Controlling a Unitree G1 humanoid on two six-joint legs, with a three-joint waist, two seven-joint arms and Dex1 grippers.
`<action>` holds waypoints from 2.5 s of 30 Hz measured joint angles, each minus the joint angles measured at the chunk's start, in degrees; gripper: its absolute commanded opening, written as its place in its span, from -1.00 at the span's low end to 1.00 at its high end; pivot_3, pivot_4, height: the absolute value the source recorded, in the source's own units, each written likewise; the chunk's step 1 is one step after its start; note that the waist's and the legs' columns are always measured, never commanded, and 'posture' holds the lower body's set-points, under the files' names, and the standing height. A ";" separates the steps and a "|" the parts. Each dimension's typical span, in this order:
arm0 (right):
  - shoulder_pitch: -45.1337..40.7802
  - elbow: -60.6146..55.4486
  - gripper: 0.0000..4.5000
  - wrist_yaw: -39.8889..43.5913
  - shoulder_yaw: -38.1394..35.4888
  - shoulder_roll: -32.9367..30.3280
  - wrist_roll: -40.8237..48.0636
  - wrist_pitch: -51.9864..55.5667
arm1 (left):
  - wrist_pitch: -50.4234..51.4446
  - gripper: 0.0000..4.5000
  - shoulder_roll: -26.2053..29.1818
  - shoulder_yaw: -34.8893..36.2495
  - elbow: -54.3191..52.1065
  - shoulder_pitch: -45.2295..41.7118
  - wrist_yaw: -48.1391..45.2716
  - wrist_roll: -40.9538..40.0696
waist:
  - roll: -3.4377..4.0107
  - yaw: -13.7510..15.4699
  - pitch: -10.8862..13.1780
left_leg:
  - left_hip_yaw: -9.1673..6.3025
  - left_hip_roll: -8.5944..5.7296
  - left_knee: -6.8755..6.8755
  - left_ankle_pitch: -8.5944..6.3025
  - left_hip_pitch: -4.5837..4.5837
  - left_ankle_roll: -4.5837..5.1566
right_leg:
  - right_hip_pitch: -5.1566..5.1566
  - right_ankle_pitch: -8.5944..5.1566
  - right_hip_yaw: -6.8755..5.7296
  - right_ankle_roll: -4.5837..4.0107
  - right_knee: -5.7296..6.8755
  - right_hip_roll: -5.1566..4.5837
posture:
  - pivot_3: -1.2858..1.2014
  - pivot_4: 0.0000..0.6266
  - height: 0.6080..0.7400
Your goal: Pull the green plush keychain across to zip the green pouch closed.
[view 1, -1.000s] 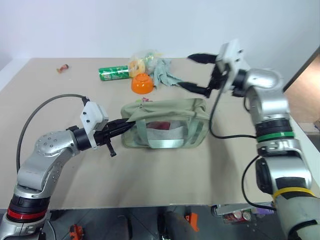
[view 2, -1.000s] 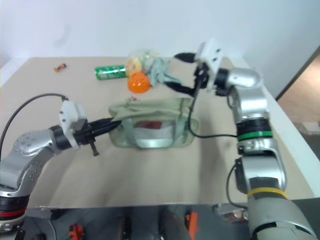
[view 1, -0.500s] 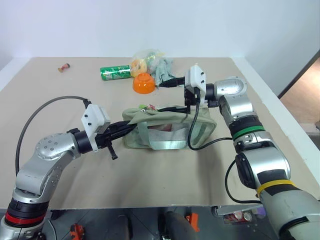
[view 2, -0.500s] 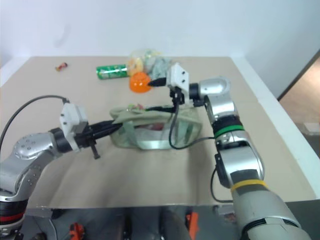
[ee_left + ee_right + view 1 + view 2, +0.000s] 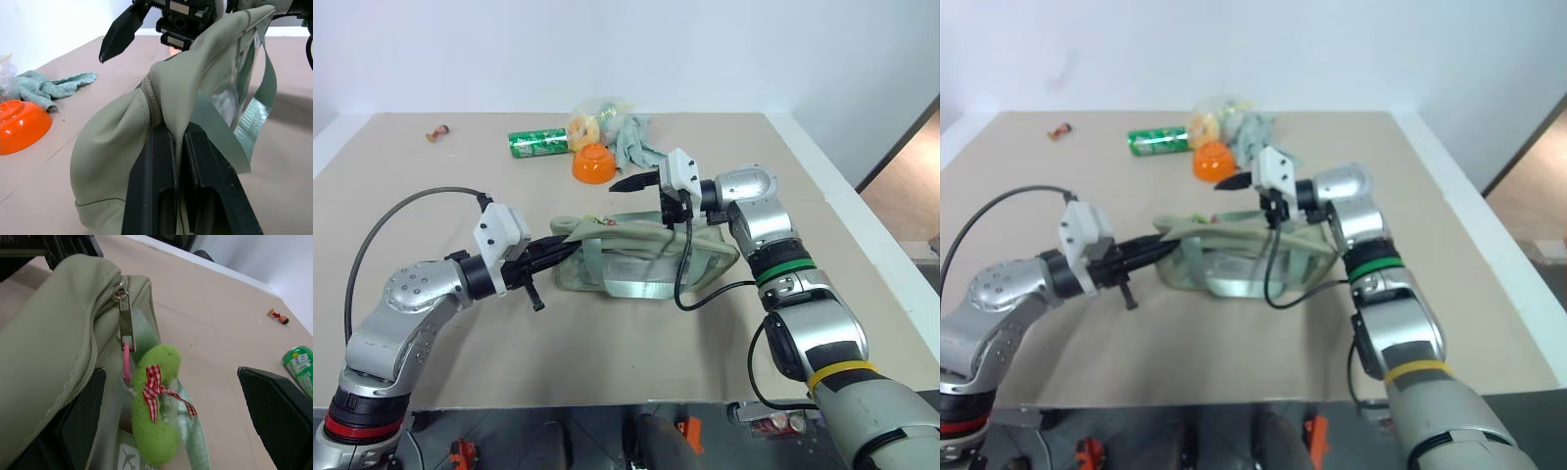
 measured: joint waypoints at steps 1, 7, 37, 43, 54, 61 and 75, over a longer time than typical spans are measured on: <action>0.00 0.00 0.48 0.03 0.00 0.13 0.02 0.15 | -0.01 -1.00 0.00 0.00 0.05 -0.01 0.03 0.02 | 0.00 0.00 0.00 | 0.00 0.00 0.00 0.00 0.00 0.00 | 0.00 0.00 0.00 0.00 0.00 0.00 | 0.03 -0.52 1.00; 0.00 -0.13 -0.43 0.39 0.00 0.57 0.40 1.48 | -0.20 -1.00 0.00 0.04 0.25 -0.14 0.08 0.13 | 0.00 0.00 0.00 | -0.01 0.02 0.00 0.00 0.00 0.00 | 0.00 0.00 -0.01 -0.01 0.00 0.02 | 0.03 -0.52 1.00; -2.57 -0.02 -1.00 -2.78 -2.12 0.35 2.02 1.30 | -1.51 -1.00 -1.21 -1.11 4.08 -3.28 1.68 2.97 | 0.00 0.00 0.00 | 0.01 0.01 -0.01 0.00 -0.01 0.00 | -0.01 0.00 0.00 -0.01 0.00 0.01 | 0.03 -0.52 1.00; -2.52 -2.39 -1.00 -4.80 -2.89 -1.38 2.18 1.26 | -1.24 -1.00 -1.59 -1.10 4.49 -3.61 3.60 3.95 | 0.00 0.01 0.00 | 0.01 0.01 -0.02 0.00 -0.01 0.00 | -0.02 0.00 0.00 0.00 0.00 0.00 | 0.03 -0.52 1.00; 0.85 -12.57 -1.00 -10.10 -3.75 -2.86 3.17 2.58 | -1.01 -1.00 -1.81 -1.72 5.31 -5.03 4.00 4.40 | 0.01 0.31 0.00 | 0.02 -0.01 -0.02 0.00 -0.06 0.00 | -0.05 0.00 0.01 0.01 -0.01 -0.01 | 0.03 -0.52 1.00; 1.82 -15.15 -1.00 -14.03 -4.93 -5.14 3.31 1.83 | 0.02 -1.00 -2.17 -1.95 7.12 -7.12 4.62 4.50 | 0.00 0.43 0.00 | 0.02 -0.02 -0.01 0.00 -0.07 0.00 | -0.06 -0.01 0.00 0.01 -0.02 -0.01 | 0.03 -0.52 1.00; 5.73 -16.14 -1.00 -16.60 -6.34 -10.52 4.32 -0.55 | -0.06 -1.00 -1.59 -1.38 6.16 -5.94 4.53 4.35 | 0.00 0.43 0.01 | 0.01 -0.01 -0.03 0.00 -0.10 0.00 | -0.09 -0.02 0.01 0.02 -0.02 0.01 | 0.03 -0.52 1.00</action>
